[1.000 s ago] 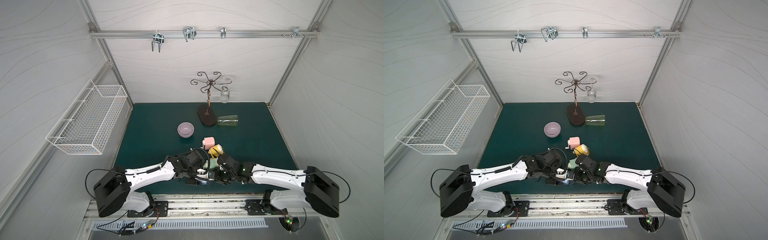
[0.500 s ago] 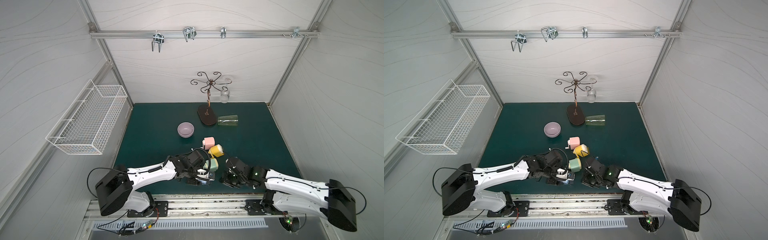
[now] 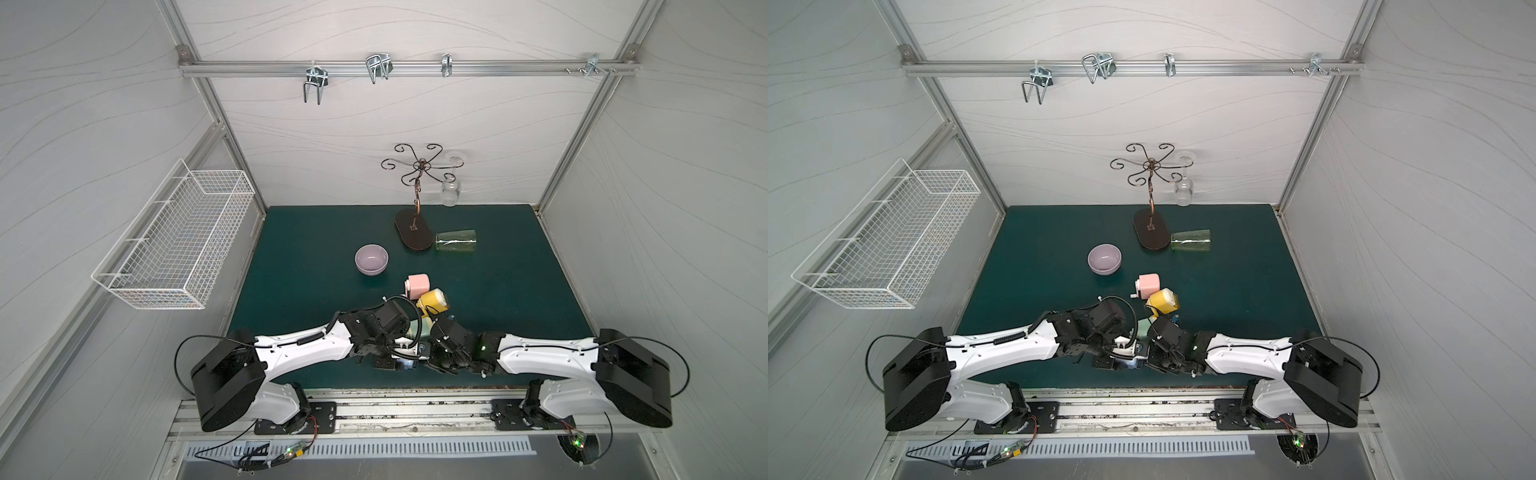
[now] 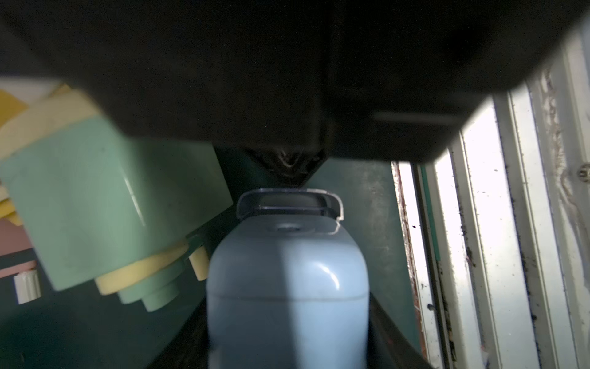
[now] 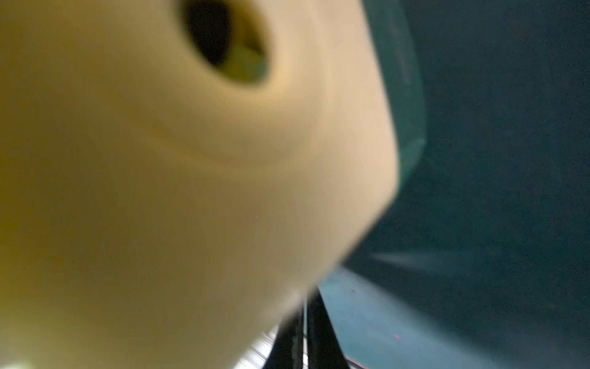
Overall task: Put the tray back into the pencil sharpener
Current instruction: Close the container of the pencil sharpener, then place the pencil sharpener at the center of the board.
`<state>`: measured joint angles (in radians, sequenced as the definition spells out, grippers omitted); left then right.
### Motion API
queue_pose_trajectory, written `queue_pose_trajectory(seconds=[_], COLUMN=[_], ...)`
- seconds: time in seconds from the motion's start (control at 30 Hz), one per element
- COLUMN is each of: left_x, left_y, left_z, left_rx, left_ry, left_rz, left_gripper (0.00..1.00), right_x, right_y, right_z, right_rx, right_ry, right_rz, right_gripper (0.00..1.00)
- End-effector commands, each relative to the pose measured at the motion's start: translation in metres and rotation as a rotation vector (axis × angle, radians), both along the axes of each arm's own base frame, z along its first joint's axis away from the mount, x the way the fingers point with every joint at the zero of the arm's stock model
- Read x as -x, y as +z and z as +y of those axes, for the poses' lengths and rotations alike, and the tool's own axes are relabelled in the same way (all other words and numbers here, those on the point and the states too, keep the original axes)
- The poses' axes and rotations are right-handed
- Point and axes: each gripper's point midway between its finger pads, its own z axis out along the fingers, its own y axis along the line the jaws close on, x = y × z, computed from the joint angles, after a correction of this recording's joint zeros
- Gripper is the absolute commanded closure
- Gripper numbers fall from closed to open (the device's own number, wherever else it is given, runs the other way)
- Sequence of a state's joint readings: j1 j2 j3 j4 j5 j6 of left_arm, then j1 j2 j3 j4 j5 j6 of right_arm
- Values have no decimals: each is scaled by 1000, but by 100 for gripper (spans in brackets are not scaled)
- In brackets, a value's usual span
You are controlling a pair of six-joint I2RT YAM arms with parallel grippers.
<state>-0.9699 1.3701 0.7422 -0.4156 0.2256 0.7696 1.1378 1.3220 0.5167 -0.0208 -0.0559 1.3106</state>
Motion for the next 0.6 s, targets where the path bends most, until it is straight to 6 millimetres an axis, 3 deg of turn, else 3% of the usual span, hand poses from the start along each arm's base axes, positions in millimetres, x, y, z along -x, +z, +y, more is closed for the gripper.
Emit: queue_pose_trajectory(seconds=[0.0,0.3,0.57], left_x=[2,0,-3], left_y=[-5,0,6], left_z=[-4,-12,-17], left_rx=[9,84,132], left_ry=[10,85,136], left_rz=[21,37,48], left_gripper=[72,72,72], right_x=[-7,-3,-6], right_y=[8,-1,8], right_z=[16,18,19], right_rx=[-108,-156,-218], right_ry=[-31,-53,-66], right_rz=[-28,-15,-49], right_gripper=[92,91,87])
